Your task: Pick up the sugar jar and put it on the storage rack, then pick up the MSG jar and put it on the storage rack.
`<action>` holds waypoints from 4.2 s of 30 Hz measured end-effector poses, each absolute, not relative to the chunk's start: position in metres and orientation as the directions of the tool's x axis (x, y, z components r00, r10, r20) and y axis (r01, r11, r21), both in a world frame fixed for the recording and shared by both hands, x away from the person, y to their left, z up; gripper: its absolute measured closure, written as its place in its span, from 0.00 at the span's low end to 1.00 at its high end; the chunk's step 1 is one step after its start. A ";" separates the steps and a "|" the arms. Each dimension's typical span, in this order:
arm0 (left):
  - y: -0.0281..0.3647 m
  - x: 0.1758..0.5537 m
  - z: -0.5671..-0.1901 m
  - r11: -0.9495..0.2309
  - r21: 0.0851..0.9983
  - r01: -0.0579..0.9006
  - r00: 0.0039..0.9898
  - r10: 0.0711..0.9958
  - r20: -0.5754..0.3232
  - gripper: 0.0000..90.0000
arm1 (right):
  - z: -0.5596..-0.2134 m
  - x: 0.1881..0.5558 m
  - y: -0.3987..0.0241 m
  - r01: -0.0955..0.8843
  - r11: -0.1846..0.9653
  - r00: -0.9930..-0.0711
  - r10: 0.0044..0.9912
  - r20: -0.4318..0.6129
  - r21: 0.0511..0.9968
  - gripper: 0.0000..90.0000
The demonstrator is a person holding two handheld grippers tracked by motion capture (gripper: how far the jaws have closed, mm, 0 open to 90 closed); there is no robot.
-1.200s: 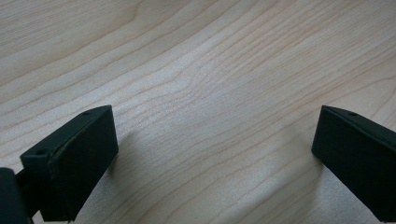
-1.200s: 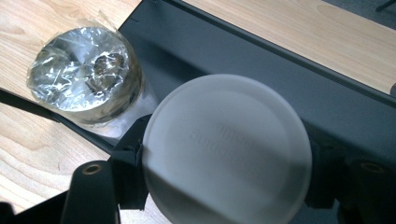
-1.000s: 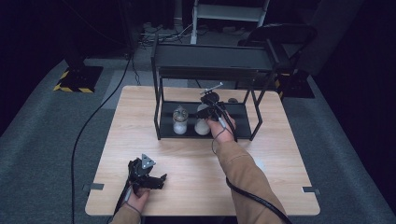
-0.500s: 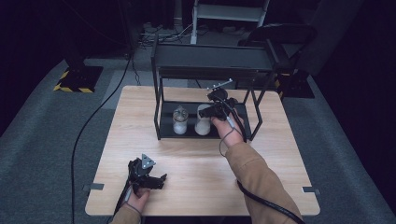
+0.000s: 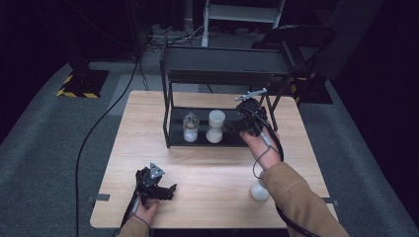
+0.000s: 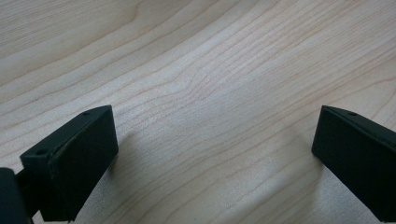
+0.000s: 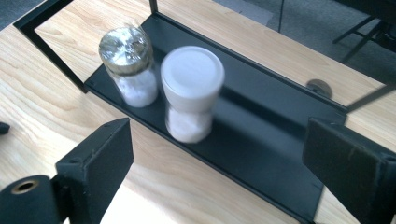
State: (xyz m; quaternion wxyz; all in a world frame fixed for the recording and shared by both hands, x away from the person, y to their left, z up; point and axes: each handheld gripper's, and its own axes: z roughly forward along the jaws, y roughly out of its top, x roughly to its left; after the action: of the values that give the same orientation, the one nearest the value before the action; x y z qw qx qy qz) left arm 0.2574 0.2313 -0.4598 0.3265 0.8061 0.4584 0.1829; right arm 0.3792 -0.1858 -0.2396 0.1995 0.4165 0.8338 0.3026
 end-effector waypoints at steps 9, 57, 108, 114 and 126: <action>0.231 0.258 -0.460 -0.366 0.693 0.621 0.512 0.859 -0.005 0.00 | -0.236 0.356 -0.219 0.572 0.441 -0.564 0.824 -0.059 0.692 0.09; 0.230 0.257 -0.460 -0.364 0.693 0.622 0.509 0.861 -0.004 0.00 | -0.283 0.254 -0.293 0.545 0.427 -0.573 0.818 -0.052 0.722 0.02; 0.229 0.258 -0.460 -0.364 0.693 0.622 0.508 0.862 -0.003 0.00 | -0.343 0.258 -0.301 0.613 0.466 -0.607 0.795 0.002 0.638 0.37; 0.228 0.258 -0.459 -0.363 0.692 0.623 0.505 0.863 -0.002 0.00 | -0.341 0.261 -0.301 0.615 0.470 -0.608 0.794 0.002 0.633 0.37; 0.228 0.257 -0.460 -0.362 0.693 0.624 0.504 0.864 -0.002 0.00 | -0.324 0.270 -0.300 0.589 0.479 -0.621 0.784 -0.014 0.651 0.37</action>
State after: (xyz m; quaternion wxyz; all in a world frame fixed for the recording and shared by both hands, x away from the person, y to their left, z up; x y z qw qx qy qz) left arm 0.2574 0.2279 -0.4595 0.3242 0.8043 0.4624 0.1851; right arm 0.2695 -0.3002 -0.3240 0.1571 0.4061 0.8454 0.3095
